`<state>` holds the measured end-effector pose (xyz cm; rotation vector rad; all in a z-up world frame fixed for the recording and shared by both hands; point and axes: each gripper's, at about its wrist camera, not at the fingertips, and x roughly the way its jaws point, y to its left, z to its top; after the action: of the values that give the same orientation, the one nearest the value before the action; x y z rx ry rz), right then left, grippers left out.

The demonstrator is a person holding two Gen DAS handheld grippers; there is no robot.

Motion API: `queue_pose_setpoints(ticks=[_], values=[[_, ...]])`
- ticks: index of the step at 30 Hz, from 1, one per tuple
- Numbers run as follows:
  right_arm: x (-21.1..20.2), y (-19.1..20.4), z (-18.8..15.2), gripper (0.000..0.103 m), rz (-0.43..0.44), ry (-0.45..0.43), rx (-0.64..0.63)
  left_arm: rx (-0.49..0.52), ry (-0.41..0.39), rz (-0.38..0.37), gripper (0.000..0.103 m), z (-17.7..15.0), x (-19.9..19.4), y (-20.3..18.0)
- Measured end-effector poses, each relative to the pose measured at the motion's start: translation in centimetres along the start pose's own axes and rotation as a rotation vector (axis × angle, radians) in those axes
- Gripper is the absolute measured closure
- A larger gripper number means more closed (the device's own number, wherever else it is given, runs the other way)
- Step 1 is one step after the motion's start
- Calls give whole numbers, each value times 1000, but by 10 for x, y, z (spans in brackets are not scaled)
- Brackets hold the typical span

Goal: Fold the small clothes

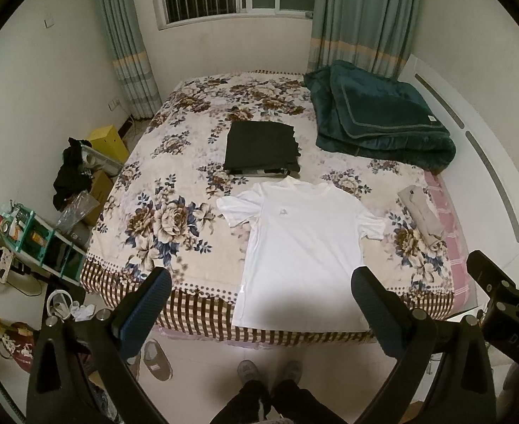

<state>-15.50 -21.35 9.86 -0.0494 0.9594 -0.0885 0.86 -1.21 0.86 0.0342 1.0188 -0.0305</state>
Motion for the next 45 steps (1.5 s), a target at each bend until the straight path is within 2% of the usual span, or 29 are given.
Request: queue_pose_setpoints(ticks=[10,11,22,25,29,45], values=[[-4,3,-9,0,-2,-10,0,-1,-9,-5,0,-2,-2,3],[-17,-7,-1,0,-1,-12,-1,-1,-9,-5,0,-1,-2,3],[-17,-6,-4,0,-3,-19,-1,-2,-15,-9,0,1,-7,3],[-31,-3,16,0,-1,-20,-2,-6,-18,-10,0,13,-18,-2],[-29,-2,10,0,-1,-22,-3,-10,-23,-11,0,26,-22,-7],[-34,-1,11,0,1,-28,-3,-10,-30,-16,0,20,-24,-4]])
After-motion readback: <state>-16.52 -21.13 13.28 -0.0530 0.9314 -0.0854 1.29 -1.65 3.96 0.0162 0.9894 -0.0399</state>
